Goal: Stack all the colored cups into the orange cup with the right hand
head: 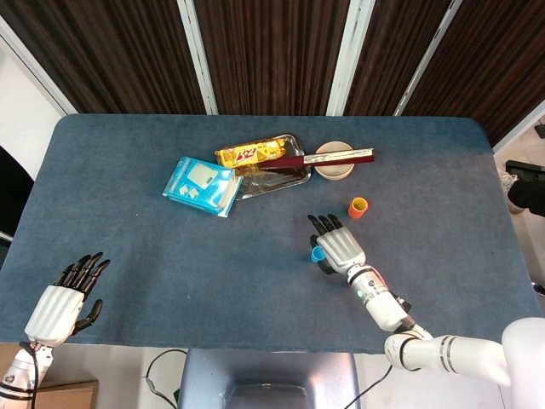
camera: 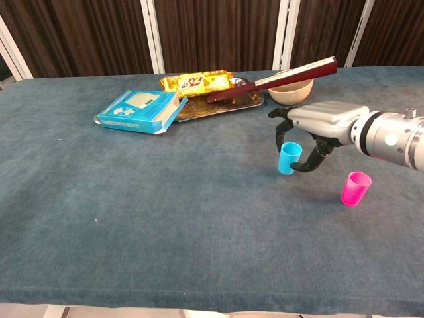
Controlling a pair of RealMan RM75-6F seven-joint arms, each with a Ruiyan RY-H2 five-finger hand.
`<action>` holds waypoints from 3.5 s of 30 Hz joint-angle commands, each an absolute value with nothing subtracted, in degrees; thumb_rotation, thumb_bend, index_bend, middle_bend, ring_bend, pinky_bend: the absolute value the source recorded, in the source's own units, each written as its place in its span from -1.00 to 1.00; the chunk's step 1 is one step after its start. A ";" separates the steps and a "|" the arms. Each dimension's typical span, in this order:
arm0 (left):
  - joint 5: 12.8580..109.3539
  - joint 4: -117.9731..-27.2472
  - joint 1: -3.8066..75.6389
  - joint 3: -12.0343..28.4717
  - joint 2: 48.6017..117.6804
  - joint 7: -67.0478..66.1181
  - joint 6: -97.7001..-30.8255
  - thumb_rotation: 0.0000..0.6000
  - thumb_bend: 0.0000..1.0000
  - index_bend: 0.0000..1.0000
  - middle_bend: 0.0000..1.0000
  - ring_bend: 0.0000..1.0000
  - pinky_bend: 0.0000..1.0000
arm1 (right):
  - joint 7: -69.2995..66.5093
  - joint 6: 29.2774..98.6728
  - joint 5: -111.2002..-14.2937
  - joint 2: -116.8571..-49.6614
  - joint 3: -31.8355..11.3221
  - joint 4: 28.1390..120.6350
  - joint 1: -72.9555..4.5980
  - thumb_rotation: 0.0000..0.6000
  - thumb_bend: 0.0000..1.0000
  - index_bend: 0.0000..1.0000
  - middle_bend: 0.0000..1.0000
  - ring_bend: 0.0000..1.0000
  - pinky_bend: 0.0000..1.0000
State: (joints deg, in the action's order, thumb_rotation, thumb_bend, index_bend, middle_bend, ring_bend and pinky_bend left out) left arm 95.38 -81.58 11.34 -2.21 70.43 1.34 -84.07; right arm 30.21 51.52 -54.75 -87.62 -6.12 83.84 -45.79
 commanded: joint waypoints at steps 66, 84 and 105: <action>95.19 -81.77 11.61 -2.36 71.41 -0.50 -83.08 1.00 -0.04 -1.00 -0.98 -0.92 -0.65 | 15.06 52.64 -74.40 -63.19 1.86 104.93 -34.60 1.00 -0.09 -0.55 -1.00 -1.00 -1.00; 95.69 -81.70 11.45 -2.58 71.08 0.19 -83.52 1.00 -0.04 -1.00 -0.98 -0.92 -0.65 | 26.02 51.07 -67.04 -73.27 1.17 93.60 -35.54 1.00 -0.09 -0.19 -1.00 -1.00 -1.00; 95.70 -81.71 11.34 -2.53 70.87 0.54 -83.77 1.00 -0.04 -1.00 -0.98 -0.92 -0.65 | 26.21 50.20 -66.05 -74.91 0.80 92.80 -36.17 1.00 -0.09 0.03 -1.00 -1.00 -1.00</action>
State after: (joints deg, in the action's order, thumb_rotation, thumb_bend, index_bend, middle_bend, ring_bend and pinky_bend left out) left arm 95.71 -81.71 11.34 -2.53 70.87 0.54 -83.78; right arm 26.22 50.21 -66.04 -74.90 0.79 92.80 -36.17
